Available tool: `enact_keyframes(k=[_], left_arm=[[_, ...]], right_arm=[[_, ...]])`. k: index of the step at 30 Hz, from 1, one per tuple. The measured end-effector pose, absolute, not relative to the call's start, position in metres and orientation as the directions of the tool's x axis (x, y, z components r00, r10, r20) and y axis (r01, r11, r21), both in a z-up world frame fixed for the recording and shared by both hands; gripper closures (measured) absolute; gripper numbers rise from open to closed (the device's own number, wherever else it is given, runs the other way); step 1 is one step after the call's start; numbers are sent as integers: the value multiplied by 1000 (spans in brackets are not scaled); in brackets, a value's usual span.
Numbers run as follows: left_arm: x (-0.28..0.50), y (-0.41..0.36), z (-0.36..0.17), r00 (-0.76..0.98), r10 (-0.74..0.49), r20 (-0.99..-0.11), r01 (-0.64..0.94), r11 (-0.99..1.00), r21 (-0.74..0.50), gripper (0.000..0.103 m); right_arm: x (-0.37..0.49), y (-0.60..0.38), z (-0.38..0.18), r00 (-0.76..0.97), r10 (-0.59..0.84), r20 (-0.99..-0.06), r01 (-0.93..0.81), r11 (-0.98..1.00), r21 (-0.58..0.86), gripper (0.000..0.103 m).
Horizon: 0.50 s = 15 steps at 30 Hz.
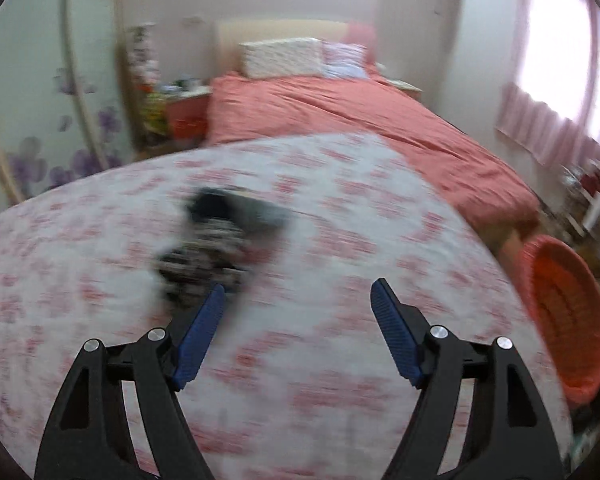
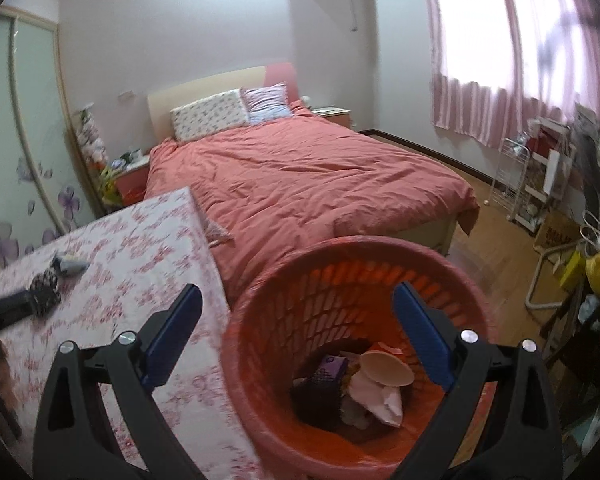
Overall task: Collect trash
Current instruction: 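Move the left tool back to the bed and grasp the black floral cloth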
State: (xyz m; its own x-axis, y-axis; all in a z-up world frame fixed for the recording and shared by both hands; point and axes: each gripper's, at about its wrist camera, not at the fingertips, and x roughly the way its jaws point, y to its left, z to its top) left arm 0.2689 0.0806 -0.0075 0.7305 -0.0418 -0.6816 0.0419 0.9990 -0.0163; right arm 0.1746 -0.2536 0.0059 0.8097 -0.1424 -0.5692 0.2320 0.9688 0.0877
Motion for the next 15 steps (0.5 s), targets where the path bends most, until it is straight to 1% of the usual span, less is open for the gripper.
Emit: enact_keyframes(k=[2, 5, 9, 12, 14, 15], left_arm=[[275, 102, -7, 742, -7, -670, -11, 1000, -22, 28], [288, 120, -12, 734, 6, -679, -49, 998, -44, 28], [304, 126, -22, 717, -6, -697, -63, 995, -73, 28], [317, 124, -31, 689, 4, -725, -71, 996, -62, 29], [324, 125, -40, 666, -2, -746, -70, 995, -65, 35], [323, 129, -42, 660, -10, -751, -70, 995, -74, 42]], right_arm=[[179, -240, 3, 807, -132, -576, 210, 975, 70, 9], [186, -223, -1, 802, -112, -587, 180, 982, 59, 9], [194, -207, -5, 794, -87, -602, 147, 988, 51, 9], [200, -196, -6, 789, -75, -610, 126, 991, 41, 9], [204, -189, -8, 785, -65, -615, 111, 993, 36, 9], [207, -184, -9, 784, -59, -618, 101, 994, 34, 9]])
